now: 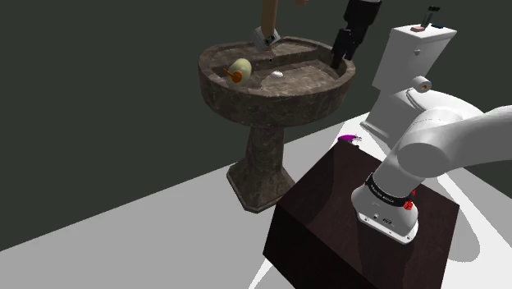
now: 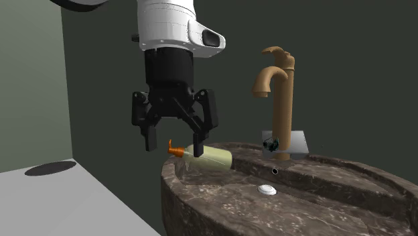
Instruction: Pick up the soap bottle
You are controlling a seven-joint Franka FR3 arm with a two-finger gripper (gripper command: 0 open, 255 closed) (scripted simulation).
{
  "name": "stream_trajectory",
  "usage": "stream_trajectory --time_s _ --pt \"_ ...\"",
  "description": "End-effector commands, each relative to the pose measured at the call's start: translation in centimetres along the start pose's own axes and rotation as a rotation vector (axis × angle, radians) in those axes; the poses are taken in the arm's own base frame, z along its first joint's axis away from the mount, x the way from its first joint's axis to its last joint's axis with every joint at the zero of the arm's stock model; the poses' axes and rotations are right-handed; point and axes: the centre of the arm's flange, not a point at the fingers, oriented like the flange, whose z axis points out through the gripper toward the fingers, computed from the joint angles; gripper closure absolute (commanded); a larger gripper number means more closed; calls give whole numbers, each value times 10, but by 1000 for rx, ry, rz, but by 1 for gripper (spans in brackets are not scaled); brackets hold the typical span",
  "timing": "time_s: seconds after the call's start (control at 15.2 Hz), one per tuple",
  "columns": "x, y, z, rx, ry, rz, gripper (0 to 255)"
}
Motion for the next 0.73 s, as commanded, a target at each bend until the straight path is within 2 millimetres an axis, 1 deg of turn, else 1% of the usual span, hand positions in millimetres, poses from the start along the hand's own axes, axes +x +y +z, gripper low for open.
stream_trajectory --time_s 0.0,0.33,0.66 --pt "0 0 0 0 0 0 0" --pt "46 -49 8 -4 -15 144 0" --pt "98 -92 18 -9 -30 287 0"
